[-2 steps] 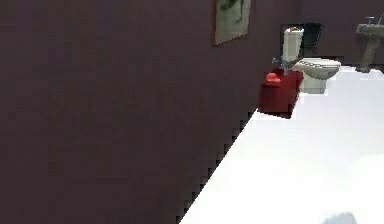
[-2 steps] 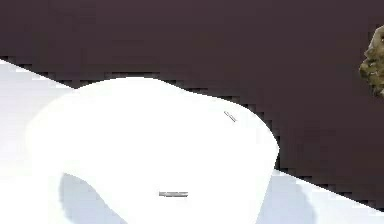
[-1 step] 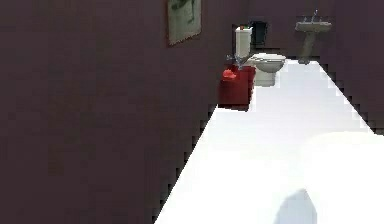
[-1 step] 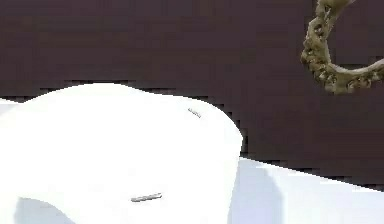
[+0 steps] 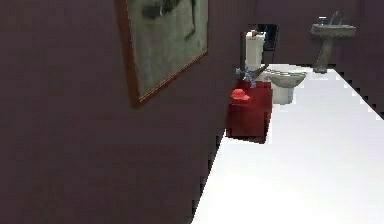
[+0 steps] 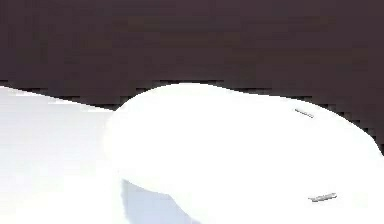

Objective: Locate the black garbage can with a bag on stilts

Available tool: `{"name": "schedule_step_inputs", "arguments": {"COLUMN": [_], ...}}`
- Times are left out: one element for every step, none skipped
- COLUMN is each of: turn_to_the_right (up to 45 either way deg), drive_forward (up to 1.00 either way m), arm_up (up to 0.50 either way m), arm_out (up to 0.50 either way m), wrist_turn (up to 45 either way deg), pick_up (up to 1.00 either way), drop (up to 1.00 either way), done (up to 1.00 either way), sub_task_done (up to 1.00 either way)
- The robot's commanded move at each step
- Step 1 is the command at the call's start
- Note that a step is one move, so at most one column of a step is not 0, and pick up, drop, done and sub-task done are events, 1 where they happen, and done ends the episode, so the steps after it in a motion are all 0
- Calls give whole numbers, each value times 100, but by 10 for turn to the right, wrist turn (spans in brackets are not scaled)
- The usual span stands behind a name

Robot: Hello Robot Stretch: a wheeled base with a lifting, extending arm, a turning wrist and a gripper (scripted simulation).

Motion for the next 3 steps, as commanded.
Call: {"name": "schedule_step_inputs", "arguments": {"turn_to_the_right": [270, 0, 60], "drive_forward": [0, 5, 0], "arm_up": [0, 0, 0], "arm_out": [0, 0, 0], "wrist_turn": [0, 0, 0], "pick_up": [0, 0, 0], "drop": [0, 0, 0], "done": [0, 0, 0], "sub_task_done": [0, 0, 0]}}
